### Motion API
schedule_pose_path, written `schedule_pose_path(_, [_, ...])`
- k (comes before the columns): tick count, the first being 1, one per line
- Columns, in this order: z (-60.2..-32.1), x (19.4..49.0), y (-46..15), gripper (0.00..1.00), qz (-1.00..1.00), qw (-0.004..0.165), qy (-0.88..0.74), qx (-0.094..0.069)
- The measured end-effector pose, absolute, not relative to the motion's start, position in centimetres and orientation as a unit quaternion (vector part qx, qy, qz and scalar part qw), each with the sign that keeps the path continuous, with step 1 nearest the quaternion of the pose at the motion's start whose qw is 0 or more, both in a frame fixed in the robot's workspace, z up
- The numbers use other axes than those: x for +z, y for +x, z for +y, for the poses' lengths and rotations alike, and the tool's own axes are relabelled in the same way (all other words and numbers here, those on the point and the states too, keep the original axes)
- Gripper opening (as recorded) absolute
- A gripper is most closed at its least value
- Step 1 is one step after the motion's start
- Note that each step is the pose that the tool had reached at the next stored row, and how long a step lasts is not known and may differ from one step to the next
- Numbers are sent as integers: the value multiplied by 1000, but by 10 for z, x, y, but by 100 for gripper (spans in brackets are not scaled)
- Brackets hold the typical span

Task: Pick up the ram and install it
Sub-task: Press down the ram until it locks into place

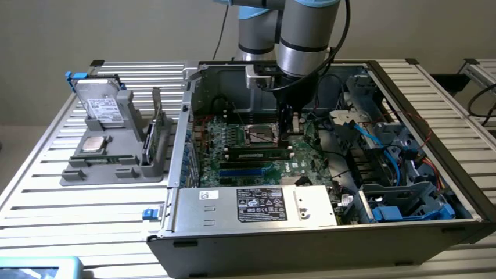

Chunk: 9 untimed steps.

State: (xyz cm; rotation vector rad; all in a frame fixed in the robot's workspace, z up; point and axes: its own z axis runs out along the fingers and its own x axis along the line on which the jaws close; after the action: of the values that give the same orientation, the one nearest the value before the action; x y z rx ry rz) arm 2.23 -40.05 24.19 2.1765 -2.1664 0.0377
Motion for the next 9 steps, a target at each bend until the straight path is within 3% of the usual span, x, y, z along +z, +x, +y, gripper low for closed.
schedule_pose_path(6, [-398,241,22,11,-705,50,707,29])
schedule_pose_path(9, [-397,240,21,11,-705,49,707,31])
